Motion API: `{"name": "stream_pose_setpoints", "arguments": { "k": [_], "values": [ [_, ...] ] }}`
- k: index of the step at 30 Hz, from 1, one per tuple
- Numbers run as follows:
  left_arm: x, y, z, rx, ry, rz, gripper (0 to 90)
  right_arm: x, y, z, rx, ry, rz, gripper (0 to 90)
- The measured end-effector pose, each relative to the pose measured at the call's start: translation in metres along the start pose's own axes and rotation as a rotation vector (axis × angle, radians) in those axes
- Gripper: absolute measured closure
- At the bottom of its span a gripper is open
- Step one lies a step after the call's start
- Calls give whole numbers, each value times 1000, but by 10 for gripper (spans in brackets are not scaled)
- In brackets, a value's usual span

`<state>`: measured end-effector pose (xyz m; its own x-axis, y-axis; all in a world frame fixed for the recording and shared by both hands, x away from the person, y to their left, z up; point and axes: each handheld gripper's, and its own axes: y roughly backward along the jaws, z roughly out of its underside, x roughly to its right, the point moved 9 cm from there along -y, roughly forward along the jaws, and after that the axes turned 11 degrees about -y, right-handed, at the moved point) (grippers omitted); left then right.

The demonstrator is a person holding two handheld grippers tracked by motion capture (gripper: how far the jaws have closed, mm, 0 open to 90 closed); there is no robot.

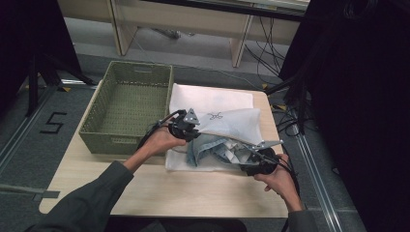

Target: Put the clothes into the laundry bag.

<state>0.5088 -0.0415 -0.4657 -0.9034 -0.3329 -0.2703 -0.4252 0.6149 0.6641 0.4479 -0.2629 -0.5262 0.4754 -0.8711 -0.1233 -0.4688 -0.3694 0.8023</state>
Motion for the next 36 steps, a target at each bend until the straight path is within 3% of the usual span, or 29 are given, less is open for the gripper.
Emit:
{"name": "stream_pose_setpoints", "arguments": {
  "k": [4,5,6,7,8,9,10,11,12,14,15,17,19,20,23,24,26,27,28,29,30,32,34,35,36],
  "values": [
    [2,-2,1,-2,13,7,857,-14,-19,0,14,31,-56,359],
    [3,-3,1,-3,17,10,856,-20,-27,0,-11,41,-64,375],
    [3,-3,1,-9,-5,10,856,-21,-36,-2,-12,77,-49,427],
    [5,-4,1,-6,10,11,857,-22,-44,-4,-22,100,-38,509],
    [5,-4,1,-6,2,8,857,-20,-48,-5,-54,118,-21,628],
    [5,-4,0,-6,-2,6,857,-22,-50,-5,-67,103,-23,731],
    [5,-3,0,-7,-3,5,857,-22,-52,-9,-59,139,-23,833],
    [6,-3,0,-3,7,5,857,-22,-50,-11,-57,150,-30,856],
    [5,-3,0,-1,-1,6,857,-22,-45,-15,-35,154,-28,867],
    [6,-3,0,-1,6,10,858,-26,-37,-27,40,119,-35,871],
    [6,-3,-1,-1,10,11,858,-32,-29,-36,73,71,-54,871],
    [8,-2,-2,4,1,17,860,-45,-26,-55,151,95,-88,872],
    [9,-2,-4,5,-4,19,861,-55,-29,-66,139,100,-103,872],
    [10,-1,-4,3,-5,26,862,-60,-37,-74,178,75,-108,872],
    [11,-1,-4,1,9,40,866,-63,-60,-88,169,32,-84,873],
    [10,-1,-3,2,3,36,866,-60,-69,-94,190,26,-62,873],
    [10,-1,-2,-3,15,34,866,-53,-81,-97,183,-2,-23,873],
    [9,0,-2,-2,7,35,866,-52,-85,-96,170,-38,-21,872],
    [8,0,-1,-2,8,33,866,-50,-88,-96,175,-21,-22,872],
    [8,0,-1,1,14,30,866,-50,-88,-96,187,0,-18,872],
    [6,0,0,-3,-1,15,862,-53,-84,-94,167,-27,-27,872],
    [6,-1,0,-4,5,12,849,-55,-76,-97,194,-39,-43,873],
    [7,-2,0,-2,-3,4,835,-54,-72,-96,197,-6,-47,873],
    [8,-3,0,-6,-2,-1,831,-57,-70,-94,182,-37,-52,873],
    [8,-2,0,-3,-25,-7,829,-57,-67,-91,170,-38,-55,873]
  ]
}}
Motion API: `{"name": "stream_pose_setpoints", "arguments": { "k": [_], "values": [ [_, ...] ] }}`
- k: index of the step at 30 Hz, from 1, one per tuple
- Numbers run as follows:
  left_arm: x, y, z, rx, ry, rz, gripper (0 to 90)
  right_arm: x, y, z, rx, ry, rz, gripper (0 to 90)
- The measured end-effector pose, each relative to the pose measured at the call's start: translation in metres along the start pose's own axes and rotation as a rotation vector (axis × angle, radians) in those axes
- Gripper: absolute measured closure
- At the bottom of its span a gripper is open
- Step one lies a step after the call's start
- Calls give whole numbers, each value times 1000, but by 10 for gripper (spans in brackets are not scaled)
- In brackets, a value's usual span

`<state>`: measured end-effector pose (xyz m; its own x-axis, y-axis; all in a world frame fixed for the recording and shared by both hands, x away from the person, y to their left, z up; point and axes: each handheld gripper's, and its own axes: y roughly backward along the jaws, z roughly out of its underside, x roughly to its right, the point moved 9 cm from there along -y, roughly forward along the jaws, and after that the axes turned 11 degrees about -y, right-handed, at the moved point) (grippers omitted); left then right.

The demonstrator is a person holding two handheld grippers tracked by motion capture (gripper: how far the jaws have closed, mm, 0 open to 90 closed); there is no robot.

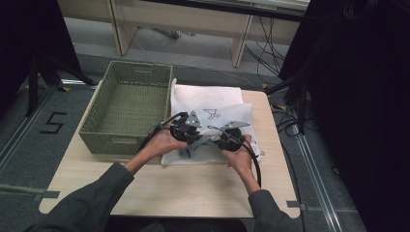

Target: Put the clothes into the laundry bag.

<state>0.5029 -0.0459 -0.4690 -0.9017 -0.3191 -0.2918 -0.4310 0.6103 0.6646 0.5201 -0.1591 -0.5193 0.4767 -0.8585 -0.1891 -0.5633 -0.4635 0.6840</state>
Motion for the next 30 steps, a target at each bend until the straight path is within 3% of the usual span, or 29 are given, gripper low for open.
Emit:
{"name": "stream_pose_setpoints", "arguments": {
  "k": [1,2,4,5,6,8,10,12,15,18,21,22,23,25,26,27,30],
  "values": [
    [1,1,0,-2,10,-3,830,3,1,-2,31,38,-1,873],
    [0,2,-1,2,-2,-4,835,2,7,1,3,-3,-7,873],
    [2,3,-4,12,5,10,851,8,15,-1,33,27,-10,873],
    [4,2,-5,19,15,19,855,7,19,1,18,-11,-20,873],
    [6,0,-6,23,9,21,858,10,24,1,33,16,-21,873],
    [15,-4,-12,39,-3,35,860,11,33,3,34,11,-27,873],
    [22,-5,-18,55,-36,50,860,11,41,9,44,-2,-30,873],
    [30,-5,-23,59,-58,58,860,10,46,15,18,-26,-37,873],
    [36,-4,-26,59,-74,67,859,6,54,25,16,-40,-61,873],
    [41,-3,-24,48,-63,75,859,5,54,29,12,-35,-59,872],
    [40,-2,-21,45,-61,75,856,4,38,32,10,-43,-54,873],
    [39,0,-18,41,-49,66,851,5,35,34,-4,-42,-41,873],
    [39,3,-15,39,-37,47,826,4,33,32,14,-33,-61,873],
    [40,14,-7,33,-33,27,749,3,37,34,-14,-37,-65,873],
    [41,19,-4,37,-20,20,719,5,39,34,-21,-8,-59,873],
    [41,27,0,44,-13,-2,706,4,36,31,32,-10,-58,872],
    [44,50,26,24,15,-70,650,4,42,37,-39,-23,-59,872]
  ]
}}
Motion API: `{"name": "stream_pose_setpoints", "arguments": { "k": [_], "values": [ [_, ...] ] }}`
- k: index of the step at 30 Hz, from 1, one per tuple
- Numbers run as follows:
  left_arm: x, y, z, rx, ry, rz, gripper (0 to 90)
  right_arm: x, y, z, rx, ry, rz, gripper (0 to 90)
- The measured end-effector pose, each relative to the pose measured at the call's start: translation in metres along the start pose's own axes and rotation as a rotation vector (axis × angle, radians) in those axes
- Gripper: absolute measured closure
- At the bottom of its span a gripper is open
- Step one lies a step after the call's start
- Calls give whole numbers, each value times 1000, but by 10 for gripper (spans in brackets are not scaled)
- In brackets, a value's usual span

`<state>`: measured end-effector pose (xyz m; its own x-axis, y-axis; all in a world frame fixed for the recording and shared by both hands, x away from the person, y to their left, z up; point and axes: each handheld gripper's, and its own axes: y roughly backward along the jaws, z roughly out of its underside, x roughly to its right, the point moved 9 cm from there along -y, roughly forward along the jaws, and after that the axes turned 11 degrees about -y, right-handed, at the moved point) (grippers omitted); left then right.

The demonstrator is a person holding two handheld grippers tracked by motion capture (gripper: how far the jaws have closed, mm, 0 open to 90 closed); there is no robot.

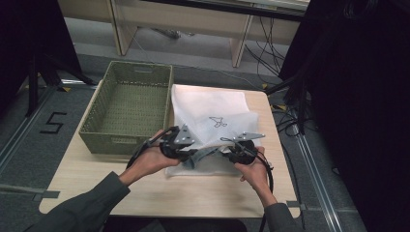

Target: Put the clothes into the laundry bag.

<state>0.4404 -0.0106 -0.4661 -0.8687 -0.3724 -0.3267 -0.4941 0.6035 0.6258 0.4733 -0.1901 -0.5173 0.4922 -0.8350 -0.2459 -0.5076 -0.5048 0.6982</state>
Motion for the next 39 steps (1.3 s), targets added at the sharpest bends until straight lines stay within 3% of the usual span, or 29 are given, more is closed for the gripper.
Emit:
{"name": "stream_pose_setpoints", "arguments": {
  "k": [2,3,4,7,8,9,12,14,15,16,17,18,19,22,24,26,27,28,29,30,31,32,33,34,35,36,37,38,39],
  "values": [
    [3,9,21,-36,26,-40,586,0,-4,2,1,3,9,872],
    [6,14,38,-52,69,-50,567,1,-3,2,-8,22,13,872],
    [7,17,49,-88,68,-41,542,-1,-4,1,4,27,7,872],
    [16,14,78,-122,204,-14,474,-5,-1,2,-22,-9,2,871],
    [18,11,81,-125,220,-5,459,-2,-6,-2,38,26,13,872],
    [21,3,84,-132,246,-2,448,-3,-5,-1,23,29,4,872],
    [17,-14,91,-172,256,-17,432,-7,-5,0,-5,34,7,872],
    [15,-24,95,-175,280,4,458,-10,-6,1,-5,17,-1,872],
    [17,-28,99,-185,268,23,500,-9,-6,1,-13,42,5,872],
    [19,-30,101,-192,258,33,579,-11,-6,2,-22,26,0,871],
    [19,-32,104,-206,224,43,676,-10,-10,-1,32,40,5,872],
    [20,-31,106,-220,214,57,762,-12,-10,0,7,20,-5,871],
    [21,-33,104,-208,204,51,813,-9,-10,1,-2,51,7,872],
    [26,-31,103,-233,128,81,847,-6,-19,-1,-15,56,37,872],
    [31,-31,101,-243,105,93,853,-2,-35,-8,27,42,64,873],
    [34,-30,102,-254,74,98,853,1,-45,-11,27,27,98,873],
    [34,-29,103,-256,65,101,854,5,-49,-15,32,-3,116,874],
    [34,-28,104,-256,74,107,853,11,-50,-17,11,2,134,873],
    [34,-27,105,-257,94,117,853,13,-52,-19,16,-31,139,874],
    [33,-27,106,-253,95,119,852,19,-54,-21,29,-14,144,873],
    [31,-28,106,-249,98,121,850,18,-55,-20,24,-58,132,872],
    [32,-27,106,-251,105,126,846,21,-56,-21,31,-12,120,859],
    [31,-28,106,-248,105,123,844,16,-52,-17,-8,-46,97,828],
    [31,-28,106,-247,95,123,841,15,-51,-18,10,-32,89,749],
    [32,-30,105,-239,107,120,839,12,-42,-16,-20,-15,103,686],
    [32,-29,105,-246,99,129,838,5,-33,-16,5,5,113,615],
    [33,-31,104,-231,113,117,837,-1,-27,-16,14,24,105,594],
    [33,-30,104,-234,112,118,836,-12,-15,-15,-11,-1,75,579],
    [33,-30,103,-240,116,131,835,-19,-7,-15,-16,13,54,571]
  ]
}}
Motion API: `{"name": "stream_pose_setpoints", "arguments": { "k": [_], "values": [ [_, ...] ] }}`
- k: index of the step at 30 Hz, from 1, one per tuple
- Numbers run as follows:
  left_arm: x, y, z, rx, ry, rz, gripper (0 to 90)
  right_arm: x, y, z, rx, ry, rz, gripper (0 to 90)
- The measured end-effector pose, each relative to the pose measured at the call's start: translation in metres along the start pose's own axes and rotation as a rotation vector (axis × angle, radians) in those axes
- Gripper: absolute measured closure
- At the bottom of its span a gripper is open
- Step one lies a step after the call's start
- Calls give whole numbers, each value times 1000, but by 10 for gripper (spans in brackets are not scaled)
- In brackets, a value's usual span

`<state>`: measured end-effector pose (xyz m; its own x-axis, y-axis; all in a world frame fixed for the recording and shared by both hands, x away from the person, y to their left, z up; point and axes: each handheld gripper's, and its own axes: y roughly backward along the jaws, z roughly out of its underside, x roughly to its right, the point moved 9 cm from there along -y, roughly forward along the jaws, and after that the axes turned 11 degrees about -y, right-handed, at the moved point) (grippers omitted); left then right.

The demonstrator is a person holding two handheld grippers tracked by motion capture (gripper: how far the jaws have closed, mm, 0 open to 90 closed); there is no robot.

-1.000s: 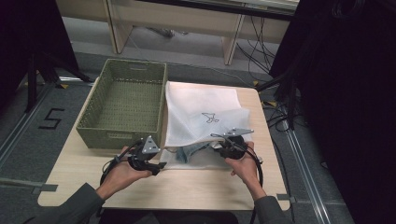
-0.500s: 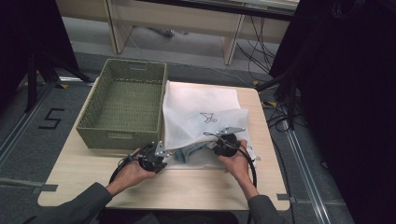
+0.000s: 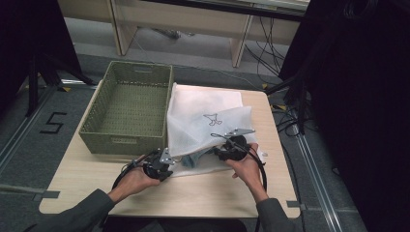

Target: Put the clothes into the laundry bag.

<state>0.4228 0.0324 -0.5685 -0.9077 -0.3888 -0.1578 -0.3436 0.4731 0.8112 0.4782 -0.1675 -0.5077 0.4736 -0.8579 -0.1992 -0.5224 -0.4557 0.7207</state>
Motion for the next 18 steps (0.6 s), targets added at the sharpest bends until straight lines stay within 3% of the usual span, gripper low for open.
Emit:
{"name": "stream_pose_setpoints", "arguments": {
  "k": [1,2,3,4,7,8,10,11,12,13,15,16,17,18],
  "values": [
    [-1,1,0,-4,-10,4,834,-14,9,-2,32,-9,-39,567],
    [-1,0,0,5,-7,-3,834,-22,15,0,12,0,-73,561],
    [-1,0,0,5,-7,-3,833,-35,18,2,26,5,-113,546],
    [-1,-1,0,7,8,-4,833,-39,18,5,16,18,-117,545],
    [-1,-1,-3,14,2,-3,832,-53,-1,17,-28,-9,-128,537],
    [-1,-1,-4,16,-2,-3,832,-51,-9,17,-15,17,-121,533],
    [0,-2,-5,15,-10,-1,832,-57,-28,15,-16,8,-133,538],
    [0,-3,-6,21,-2,-2,832,-60,-38,9,25,-14,-150,539],
    [1,-3,-6,16,-1,5,833,-61,-42,8,10,-27,-157,540],
    [1,-3,-7,21,-12,1,833,-64,-51,5,32,-60,-167,558],
    [3,-3,-7,13,-19,5,836,-60,-63,3,23,-40,-127,680],
    [3,-3,-7,16,-29,5,840,-54,-72,2,14,-4,-80,795],
    [5,-3,-7,16,-12,8,843,-49,-78,-1,28,11,-54,876],
    [3,-2,-6,10,-38,8,846,-43,-85,-4,56,24,-16,891]
  ]
}}
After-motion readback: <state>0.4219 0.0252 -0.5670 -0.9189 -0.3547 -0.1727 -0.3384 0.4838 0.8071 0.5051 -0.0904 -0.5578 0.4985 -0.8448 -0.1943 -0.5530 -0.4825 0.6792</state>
